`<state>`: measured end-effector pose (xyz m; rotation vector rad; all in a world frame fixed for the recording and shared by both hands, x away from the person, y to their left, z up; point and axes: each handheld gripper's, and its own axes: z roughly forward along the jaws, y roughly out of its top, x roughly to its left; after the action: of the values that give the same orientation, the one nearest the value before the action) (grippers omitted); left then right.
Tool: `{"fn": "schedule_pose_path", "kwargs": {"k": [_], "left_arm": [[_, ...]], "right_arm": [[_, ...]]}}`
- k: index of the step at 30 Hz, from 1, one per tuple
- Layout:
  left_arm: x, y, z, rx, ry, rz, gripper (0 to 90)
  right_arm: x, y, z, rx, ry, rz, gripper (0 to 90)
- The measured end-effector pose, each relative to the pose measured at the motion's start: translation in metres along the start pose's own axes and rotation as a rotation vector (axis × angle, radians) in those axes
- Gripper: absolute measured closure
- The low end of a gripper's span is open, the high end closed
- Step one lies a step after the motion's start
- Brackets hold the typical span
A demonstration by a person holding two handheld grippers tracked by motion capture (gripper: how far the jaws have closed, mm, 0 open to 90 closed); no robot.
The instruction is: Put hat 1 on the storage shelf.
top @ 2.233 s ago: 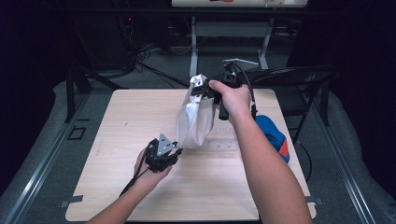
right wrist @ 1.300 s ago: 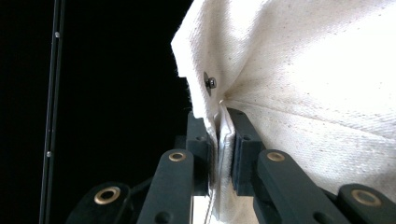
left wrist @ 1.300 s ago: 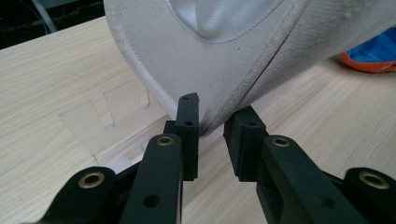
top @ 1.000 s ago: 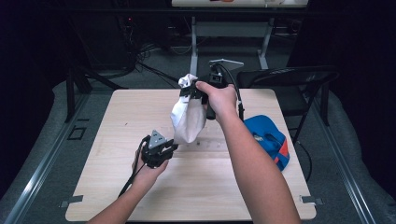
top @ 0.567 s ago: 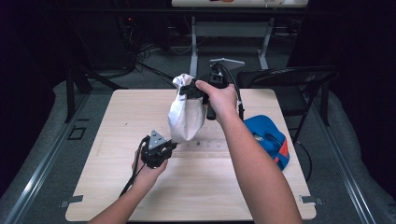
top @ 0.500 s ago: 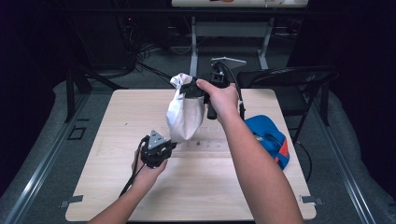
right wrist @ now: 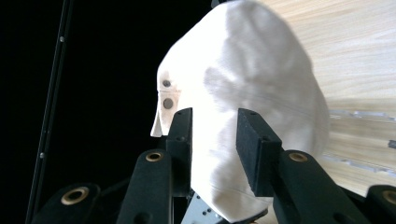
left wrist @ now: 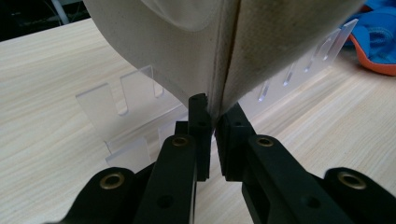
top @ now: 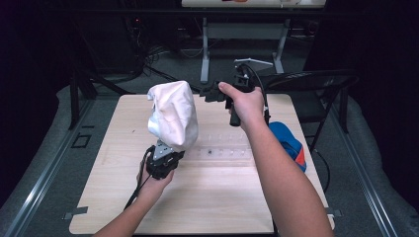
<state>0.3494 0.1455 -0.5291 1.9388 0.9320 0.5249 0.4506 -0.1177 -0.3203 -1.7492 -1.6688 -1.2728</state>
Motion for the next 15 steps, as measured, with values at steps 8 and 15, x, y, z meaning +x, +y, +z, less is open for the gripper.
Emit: {"fn": "schedule_pose_path", "kwargs": {"k": [8, 15], "left_arm": [[0.003, -0.015, 0.006, 0.004, -0.020, -0.087, 85.4], [0.003, -0.023, 0.009, 0.031, -0.009, -0.023, 84.7]], "right_arm": [[-0.008, -0.002, -0.011, -0.008, -0.012, 0.006, 67.4], [-0.014, -0.007, -0.019, -0.019, -0.075, -0.033, 65.1]]}}
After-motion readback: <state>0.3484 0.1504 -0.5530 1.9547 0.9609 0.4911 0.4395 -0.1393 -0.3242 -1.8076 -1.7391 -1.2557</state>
